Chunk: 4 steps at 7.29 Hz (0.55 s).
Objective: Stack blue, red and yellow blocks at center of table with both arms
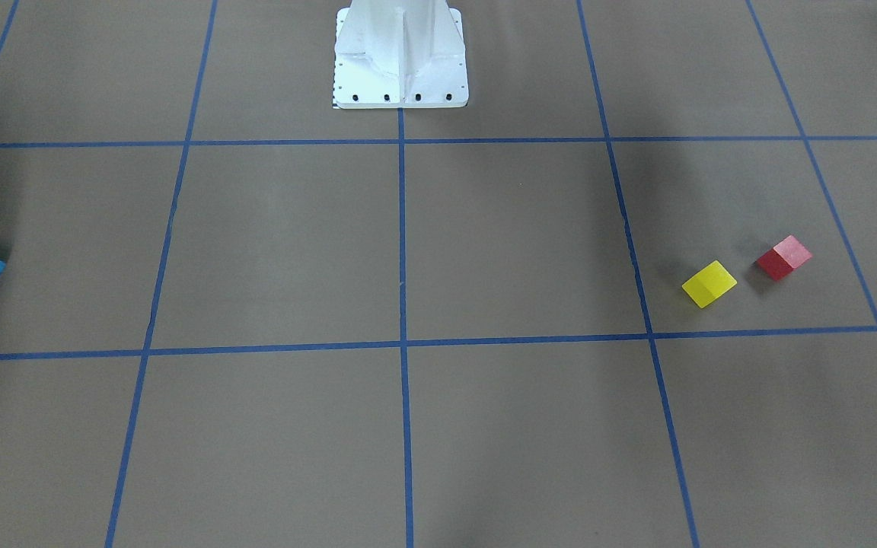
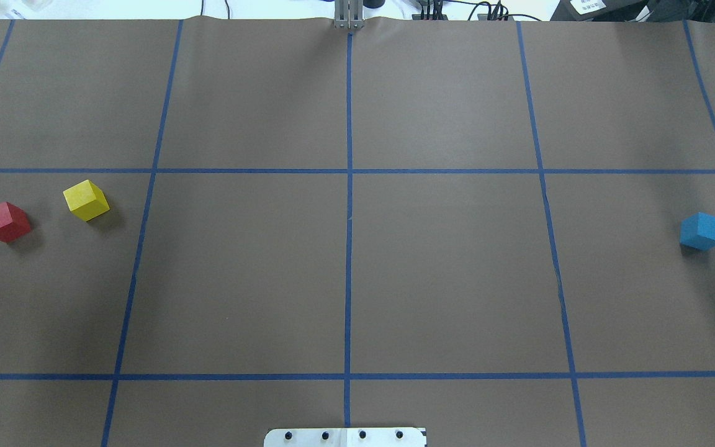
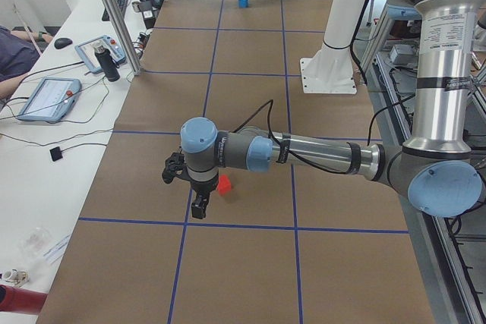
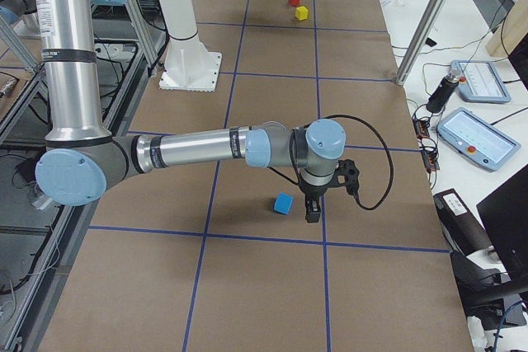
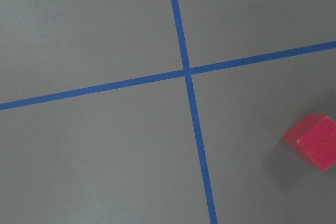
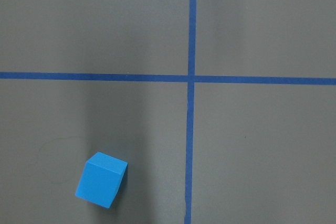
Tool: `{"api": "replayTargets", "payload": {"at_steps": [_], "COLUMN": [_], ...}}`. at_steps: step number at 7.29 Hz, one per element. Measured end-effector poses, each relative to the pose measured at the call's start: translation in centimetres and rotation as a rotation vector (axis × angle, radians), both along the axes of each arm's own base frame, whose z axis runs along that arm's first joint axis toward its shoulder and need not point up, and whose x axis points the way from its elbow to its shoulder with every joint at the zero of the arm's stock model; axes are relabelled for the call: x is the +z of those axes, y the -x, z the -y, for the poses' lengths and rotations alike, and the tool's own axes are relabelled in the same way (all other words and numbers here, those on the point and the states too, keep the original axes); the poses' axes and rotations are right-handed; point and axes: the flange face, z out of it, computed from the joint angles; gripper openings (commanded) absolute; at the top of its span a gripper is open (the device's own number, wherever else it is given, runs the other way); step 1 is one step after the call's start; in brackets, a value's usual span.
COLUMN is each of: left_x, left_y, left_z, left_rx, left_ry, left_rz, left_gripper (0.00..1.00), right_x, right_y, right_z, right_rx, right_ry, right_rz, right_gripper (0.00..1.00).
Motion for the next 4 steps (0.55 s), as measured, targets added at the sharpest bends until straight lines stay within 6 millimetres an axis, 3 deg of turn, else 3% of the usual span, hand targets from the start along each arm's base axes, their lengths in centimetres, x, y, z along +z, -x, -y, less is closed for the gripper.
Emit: {"api": "replayTargets", "payload": {"at_steps": [1, 2, 4], "left_x": [-0.2, -0.2, -0.1], "left_y": [-0.1, -0.2, -0.2], "left_z": [0.3, 0.4, 0.4], "left_rx": [-0.002, -0.004, -0.004], "left_ry": [-0.003, -0.002, 0.0], "left_rz": [-0.001, -0.001, -0.002], "left_gripper": [1.0, 1.0, 1.0], "right_x": [-1.5, -1.8, -0.4], "right_y": [1.8, 3.7, 8.9], "right_z": [1.7, 2.6, 2.4], "right_rx": [-0.022, -0.046, -0.142], "right_ry": [-0.05, -0.056, -0.142], "right_rz": [-0.009, 0.018, 0.096], "right_gripper": [1.0, 1.0, 1.0]}}
